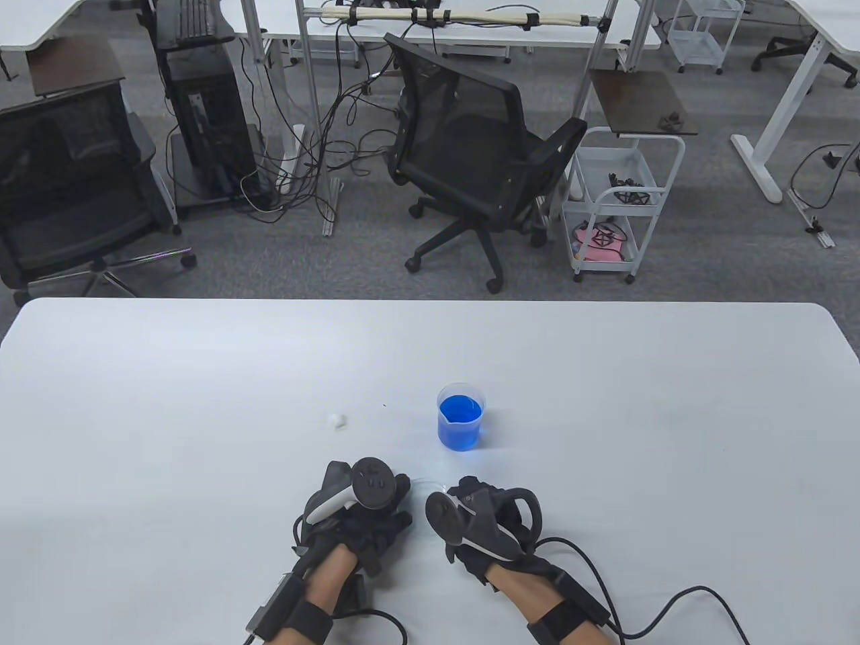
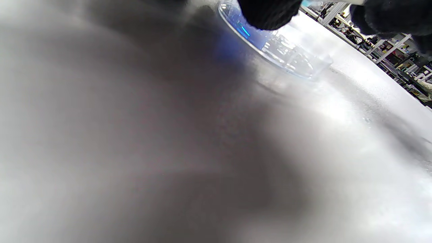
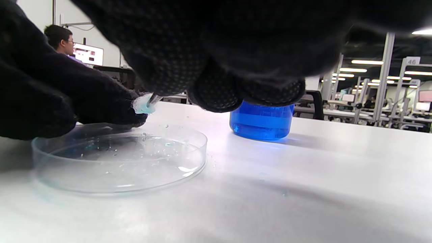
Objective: Dip tweezers-held cotton tuft into dye solution and dot onto culture dish
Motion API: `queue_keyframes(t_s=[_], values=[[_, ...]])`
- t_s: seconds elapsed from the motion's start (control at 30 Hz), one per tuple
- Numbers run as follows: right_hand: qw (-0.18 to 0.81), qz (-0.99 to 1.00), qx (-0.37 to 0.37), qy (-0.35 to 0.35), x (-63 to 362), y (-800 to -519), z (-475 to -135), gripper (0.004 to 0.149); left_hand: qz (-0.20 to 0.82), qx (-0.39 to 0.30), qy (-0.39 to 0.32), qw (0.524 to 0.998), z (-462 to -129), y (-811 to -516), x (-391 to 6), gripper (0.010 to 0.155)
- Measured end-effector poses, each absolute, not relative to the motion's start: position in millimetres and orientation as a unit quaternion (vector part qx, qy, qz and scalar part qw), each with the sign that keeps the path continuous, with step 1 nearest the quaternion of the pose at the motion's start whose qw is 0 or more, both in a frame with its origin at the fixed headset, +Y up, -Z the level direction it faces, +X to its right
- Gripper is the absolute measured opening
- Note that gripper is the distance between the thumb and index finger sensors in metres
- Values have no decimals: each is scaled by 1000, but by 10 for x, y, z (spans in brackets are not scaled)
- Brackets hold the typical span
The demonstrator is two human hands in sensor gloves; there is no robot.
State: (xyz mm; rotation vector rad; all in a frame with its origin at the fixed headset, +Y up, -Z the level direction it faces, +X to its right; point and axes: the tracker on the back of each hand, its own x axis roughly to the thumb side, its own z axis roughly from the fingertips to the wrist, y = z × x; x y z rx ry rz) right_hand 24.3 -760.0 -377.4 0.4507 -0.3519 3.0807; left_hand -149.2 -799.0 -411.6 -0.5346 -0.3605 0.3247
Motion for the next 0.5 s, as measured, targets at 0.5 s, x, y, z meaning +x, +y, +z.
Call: queue_keyframes(t_s=[0.5], values=[[-3, 984, 132, -122, 242, -7591, -3855, 41, 159, -261, -177, 935, -4108, -7997, -1485, 67]])
